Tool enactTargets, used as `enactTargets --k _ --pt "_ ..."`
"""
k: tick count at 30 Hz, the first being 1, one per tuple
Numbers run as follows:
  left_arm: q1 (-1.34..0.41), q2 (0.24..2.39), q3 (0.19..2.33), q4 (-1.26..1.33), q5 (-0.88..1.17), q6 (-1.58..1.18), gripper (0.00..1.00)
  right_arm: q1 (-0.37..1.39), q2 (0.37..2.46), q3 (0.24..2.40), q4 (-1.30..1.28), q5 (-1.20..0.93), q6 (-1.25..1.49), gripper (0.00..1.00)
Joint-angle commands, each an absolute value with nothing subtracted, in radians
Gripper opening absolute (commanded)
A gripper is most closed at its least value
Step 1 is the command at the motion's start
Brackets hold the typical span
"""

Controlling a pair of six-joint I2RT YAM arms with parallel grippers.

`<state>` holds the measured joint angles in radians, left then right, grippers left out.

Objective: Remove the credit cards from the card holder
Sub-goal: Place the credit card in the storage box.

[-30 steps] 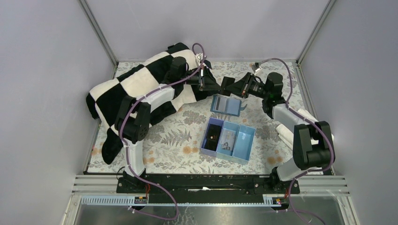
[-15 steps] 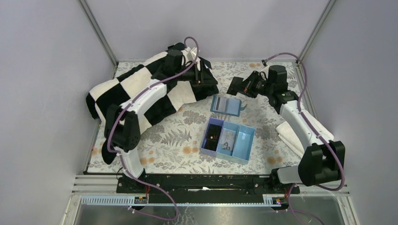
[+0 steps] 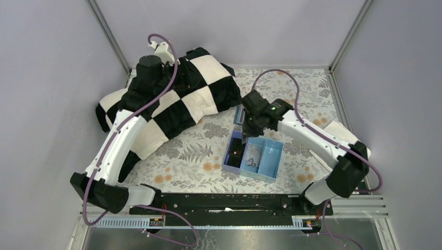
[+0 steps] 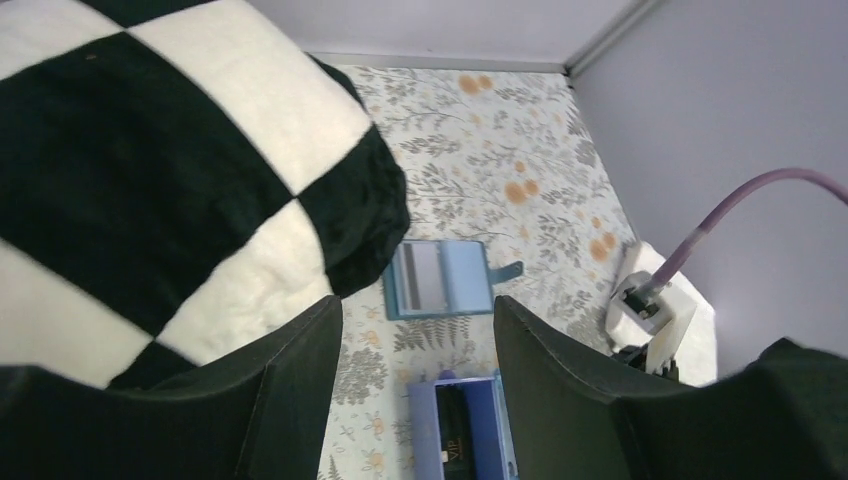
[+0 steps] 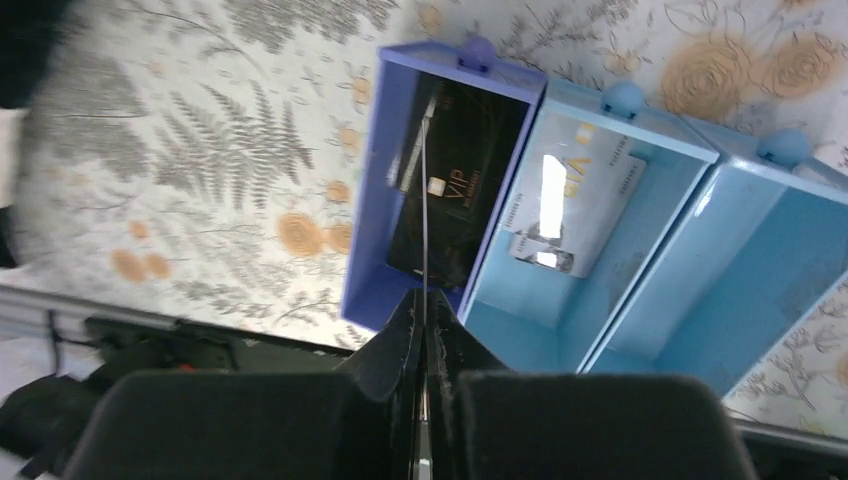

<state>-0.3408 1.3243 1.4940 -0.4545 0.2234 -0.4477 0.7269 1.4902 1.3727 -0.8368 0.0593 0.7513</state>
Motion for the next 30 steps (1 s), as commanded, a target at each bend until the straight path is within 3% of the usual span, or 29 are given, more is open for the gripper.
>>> enactTargets --k 1,20,30 --pt "-0.337 1.245 1.432 -0.479 0.072 -0.422 0.61 0.797 1.542 1.374 -0.899 0.192 0.823 0.0" --pt "-0.336 1.197 1.33 -0.505 0.21 -0.42 0.62 0.914 1.853 1.539 -1.063 0.338 1.065 0.0" --pt "-0.336 1.196 1.311 -0.512 0.263 -0.403 0.62 0.917 1.9 1.532 -1.135 0.393 1.125 0.0"
